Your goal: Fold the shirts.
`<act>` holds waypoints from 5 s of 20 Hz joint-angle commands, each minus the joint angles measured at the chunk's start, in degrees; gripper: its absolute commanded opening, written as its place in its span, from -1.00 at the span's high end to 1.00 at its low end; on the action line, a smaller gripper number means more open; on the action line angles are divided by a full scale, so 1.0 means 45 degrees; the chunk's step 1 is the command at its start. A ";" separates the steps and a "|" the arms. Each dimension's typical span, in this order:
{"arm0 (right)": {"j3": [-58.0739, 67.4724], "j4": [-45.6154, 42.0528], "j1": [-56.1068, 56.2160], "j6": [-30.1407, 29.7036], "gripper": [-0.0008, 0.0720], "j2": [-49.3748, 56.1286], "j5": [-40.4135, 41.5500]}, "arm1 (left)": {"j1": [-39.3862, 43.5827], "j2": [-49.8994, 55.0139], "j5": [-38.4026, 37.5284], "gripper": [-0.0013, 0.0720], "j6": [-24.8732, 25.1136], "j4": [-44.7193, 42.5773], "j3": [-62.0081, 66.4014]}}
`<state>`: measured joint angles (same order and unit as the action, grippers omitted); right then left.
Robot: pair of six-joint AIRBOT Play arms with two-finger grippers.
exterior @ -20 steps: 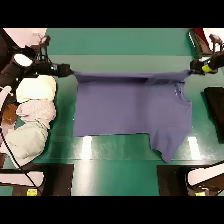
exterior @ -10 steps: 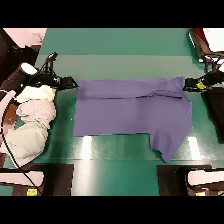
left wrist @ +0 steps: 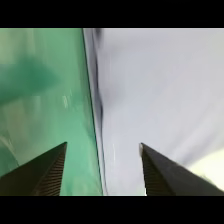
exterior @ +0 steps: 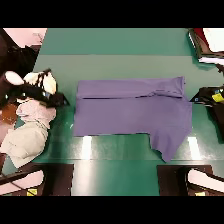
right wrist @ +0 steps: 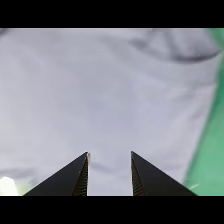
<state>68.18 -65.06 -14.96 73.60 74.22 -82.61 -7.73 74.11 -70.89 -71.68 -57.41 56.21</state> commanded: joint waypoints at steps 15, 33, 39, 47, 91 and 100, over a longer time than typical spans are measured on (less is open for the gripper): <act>-0.2317 0.2239 -0.0908 -0.0913 0.17 -0.2647 -0.0350 | -0.0131 -0.2157 0.1282 -0.04 0.1020 0.1865 -0.5892; -0.5634 -0.1549 -0.1967 0.0019 -0.09 -0.3235 -0.1151 | 0.2263 -0.2540 0.1520 0.90 0.0262 0.2195 -0.3740; -0.8558 -0.1137 -0.2545 0.0355 -0.06 -0.3230 0.0476 | 0.2263 -0.2555 0.1642 0.90 0.0267 0.2186 -0.3745; -0.8956 0.0554 -0.2482 0.0180 0.53 -0.3230 0.1749 | 0.2263 -0.2555 0.1647 0.90 0.0267 0.2186 -0.3745; 0.4609 0.1569 0.2157 0.0835 -0.28 0.4226 0.2443 | 0.2263 0.2905 0.4323 -0.65 -0.2477 -0.0136 0.4163; 0.4439 0.1564 -0.1166 -0.0471 -0.32 0.4075 -0.1345 | 0.2278 0.2890 0.1671 0.90 -0.2307 0.0301 0.4915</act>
<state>88.55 -58.92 -16.03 72.77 92.53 -84.71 2.50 87.13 -60.86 -82.08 -57.49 77.93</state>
